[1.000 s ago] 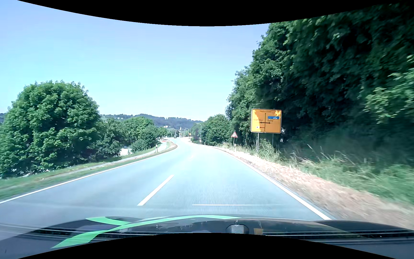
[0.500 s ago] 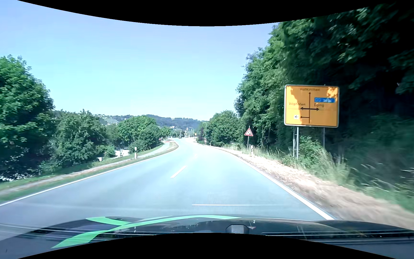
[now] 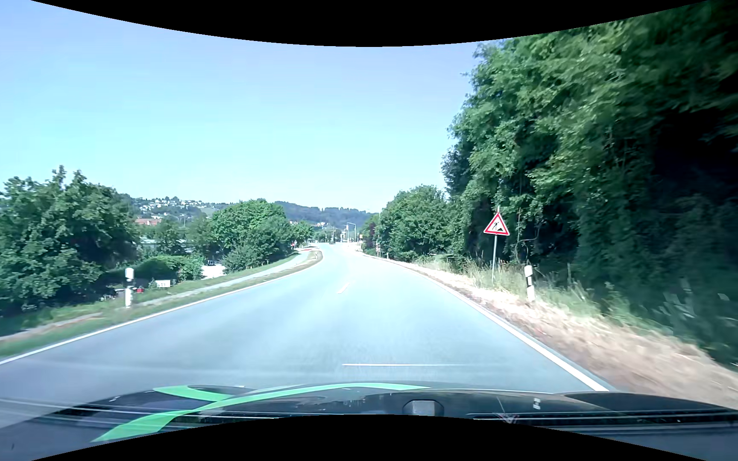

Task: Follow the waypoints while adhering to traffic rules and regulations

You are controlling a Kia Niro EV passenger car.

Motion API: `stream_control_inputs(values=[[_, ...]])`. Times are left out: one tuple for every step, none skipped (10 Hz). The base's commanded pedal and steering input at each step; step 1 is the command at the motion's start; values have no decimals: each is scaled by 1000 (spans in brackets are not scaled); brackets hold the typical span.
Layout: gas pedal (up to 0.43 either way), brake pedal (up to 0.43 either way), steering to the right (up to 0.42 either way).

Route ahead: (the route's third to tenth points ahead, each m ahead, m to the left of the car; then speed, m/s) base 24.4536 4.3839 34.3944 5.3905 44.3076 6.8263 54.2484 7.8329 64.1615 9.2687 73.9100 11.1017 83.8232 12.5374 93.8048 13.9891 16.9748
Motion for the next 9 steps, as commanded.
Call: stream_control_inputs(values=[[138,0,-24],[150,0,-20],[150,0,-18],[130,0,-17],[87,0,-16],[39,0,-13],[0,0,-10],[0,0,-9],[0,0,-11]])
